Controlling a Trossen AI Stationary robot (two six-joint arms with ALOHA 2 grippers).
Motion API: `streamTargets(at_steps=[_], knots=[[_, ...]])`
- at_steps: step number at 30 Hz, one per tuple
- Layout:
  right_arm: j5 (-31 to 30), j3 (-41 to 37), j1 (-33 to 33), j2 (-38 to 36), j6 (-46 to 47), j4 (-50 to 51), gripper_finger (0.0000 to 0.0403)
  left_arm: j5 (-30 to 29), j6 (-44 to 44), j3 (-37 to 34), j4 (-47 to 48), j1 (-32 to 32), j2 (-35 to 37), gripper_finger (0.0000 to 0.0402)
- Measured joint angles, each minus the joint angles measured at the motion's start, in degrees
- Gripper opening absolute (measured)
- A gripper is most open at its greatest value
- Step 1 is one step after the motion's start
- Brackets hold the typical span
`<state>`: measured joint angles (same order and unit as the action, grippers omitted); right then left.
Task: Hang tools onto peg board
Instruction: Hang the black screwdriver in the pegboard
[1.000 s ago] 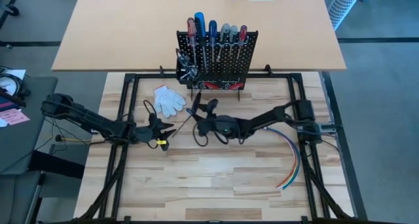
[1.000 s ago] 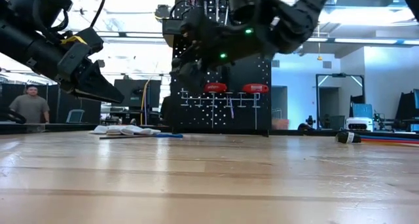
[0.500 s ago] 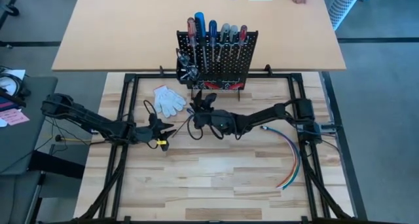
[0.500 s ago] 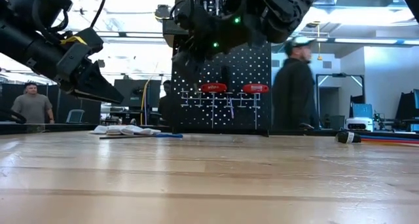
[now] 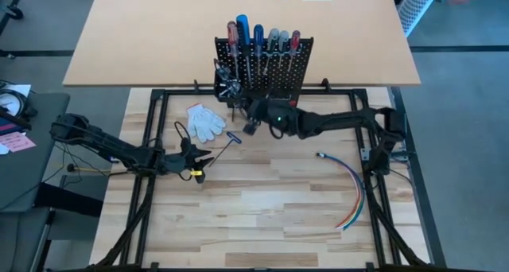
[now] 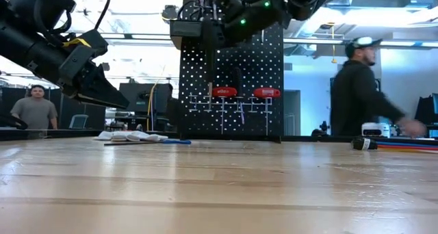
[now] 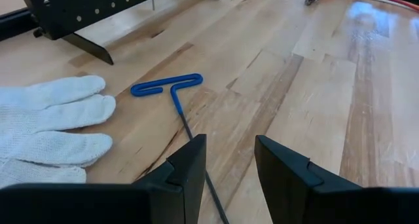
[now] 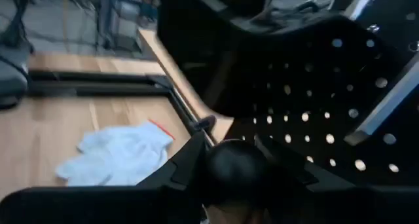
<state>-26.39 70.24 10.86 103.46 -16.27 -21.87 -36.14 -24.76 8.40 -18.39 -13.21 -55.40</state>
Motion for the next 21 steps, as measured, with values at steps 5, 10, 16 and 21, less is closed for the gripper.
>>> streamTargets(at_steps=[5, 10, 16, 21], knots=[[5.0, 0.0, 2.6, -0.6, 3.6, 0.1, 0.0118, 0.0, 0.0, 0.0, 0.0, 0.0, 0.0, 0.0127], [5.3, 0.0, 2.9, -0.8, 3.8, 0.4, 0.0118, 0.0, 0.0, 0.0, 0.0, 0.0, 0.0, 0.0127], [5.5, 1.5, 2.7, -1.6, 4.6, 3.4, 0.0118, 0.0, 0.0, 0.0, 0.0, 0.0, 0.0, 0.0127], [7.0, 3.6, 3.2, -1.5, 6.5, 8.4, 0.0117, 0.0, 0.0, 0.0, 0.0, 0.0, 0.0, 0.0127]])
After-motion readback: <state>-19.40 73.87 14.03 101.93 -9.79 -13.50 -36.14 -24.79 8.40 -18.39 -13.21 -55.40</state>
